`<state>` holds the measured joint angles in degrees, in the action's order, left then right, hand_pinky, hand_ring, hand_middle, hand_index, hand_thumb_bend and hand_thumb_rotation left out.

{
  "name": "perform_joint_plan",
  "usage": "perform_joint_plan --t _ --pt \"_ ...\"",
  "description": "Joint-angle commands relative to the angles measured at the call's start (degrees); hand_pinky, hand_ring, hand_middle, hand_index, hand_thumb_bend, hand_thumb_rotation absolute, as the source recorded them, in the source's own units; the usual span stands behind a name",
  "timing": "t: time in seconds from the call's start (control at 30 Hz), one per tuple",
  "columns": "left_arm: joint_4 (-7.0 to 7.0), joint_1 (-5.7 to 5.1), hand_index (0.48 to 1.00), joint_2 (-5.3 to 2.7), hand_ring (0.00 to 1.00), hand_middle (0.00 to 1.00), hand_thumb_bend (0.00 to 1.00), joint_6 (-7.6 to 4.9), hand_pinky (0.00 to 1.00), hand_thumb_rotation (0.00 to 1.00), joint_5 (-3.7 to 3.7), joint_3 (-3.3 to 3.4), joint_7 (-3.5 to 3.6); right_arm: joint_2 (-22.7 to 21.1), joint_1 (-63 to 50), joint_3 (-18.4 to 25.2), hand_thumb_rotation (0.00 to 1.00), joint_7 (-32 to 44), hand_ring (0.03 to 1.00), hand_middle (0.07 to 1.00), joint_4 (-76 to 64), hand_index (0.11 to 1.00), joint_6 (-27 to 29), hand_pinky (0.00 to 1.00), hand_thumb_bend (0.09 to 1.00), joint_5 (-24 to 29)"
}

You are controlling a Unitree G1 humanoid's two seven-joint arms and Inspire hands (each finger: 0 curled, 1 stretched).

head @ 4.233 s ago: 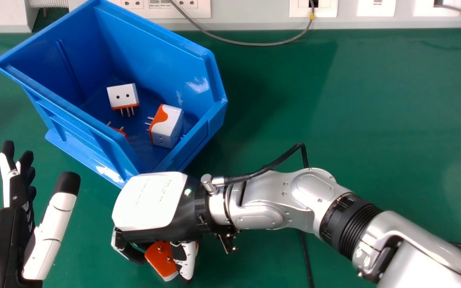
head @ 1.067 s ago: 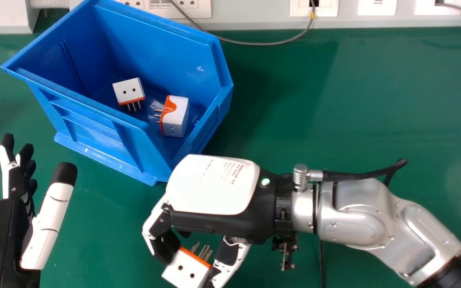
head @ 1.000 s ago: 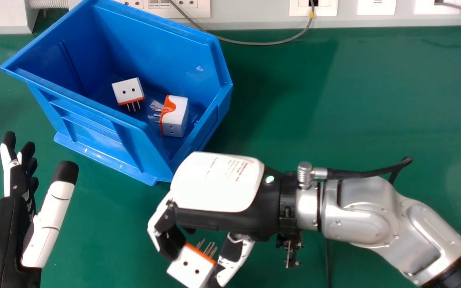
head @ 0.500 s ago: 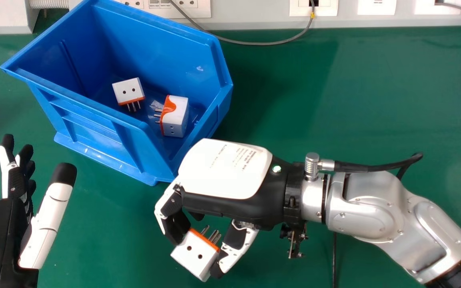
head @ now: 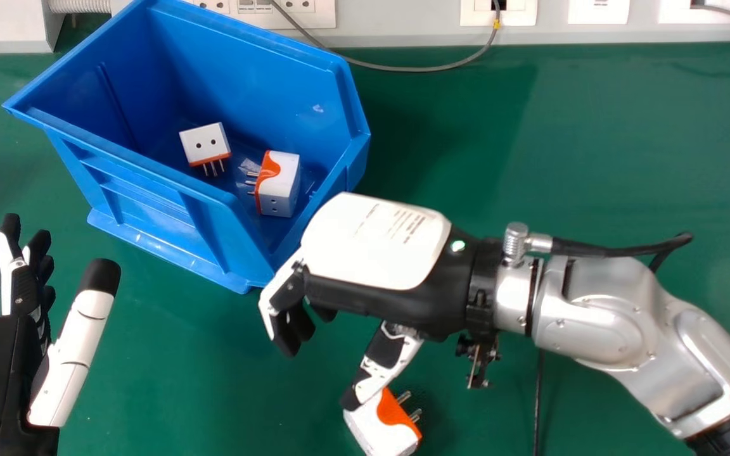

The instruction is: Pick all objects and put in blue box

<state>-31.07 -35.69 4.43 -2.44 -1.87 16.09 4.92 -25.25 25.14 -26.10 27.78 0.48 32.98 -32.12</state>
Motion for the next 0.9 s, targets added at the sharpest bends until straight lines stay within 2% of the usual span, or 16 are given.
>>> perform_joint_plan --t 0.0,0.27,0.53,0.7,0.87 --pt "-0.37 0.12 1.0 0.34 1.0 1.0 0.77 -0.75 1.0 0.86 0.85 0.48 0.06 0.2 0.5 1.4 0.0 -1.2 0.425 0.481 -1.8 0.477 0.2 0.38 0.501 1.1" --pt "-0.09 0.14 1.0 0.55 1.0 1.0 0.77 -0.97 1.0 0.86 1.22 0.65 0.11 0.6 -0.2 1.0 0.0 -1.9 0.426 0.469 -1.9 0.481 -0.1 0.39 0.502 0.3" --pt "-0.82 -0.32 1.0 0.61 1.0 1.0 0.77 -0.7 1.0 0.86 1.16 0.53 0.04 -0.8 -1.5 1.1 0.0 0.6 0.424 0.467 -3.8 0.485 -0.9 0.39 0.502 2.4" --pt "-0.57 -0.49 1.0 0.72 1.0 1.0 0.77 -0.99 1.0 0.86 1.07 0.56 0.07 -3.0 -2.2 1.4 0.0 7.5 0.421 0.468 -7.3 0.488 -4.9 0.39 0.501 7.9" --pt "-1.31 -0.94 1.0 0.71 1.0 1.0 0.76 -0.74 1.0 0.86 1.07 0.52 0.08 -5.4 -3.2 2.6 0.0 14.0 0.437 0.492 -12.2 0.489 -11.2 0.38 0.5 13.6"
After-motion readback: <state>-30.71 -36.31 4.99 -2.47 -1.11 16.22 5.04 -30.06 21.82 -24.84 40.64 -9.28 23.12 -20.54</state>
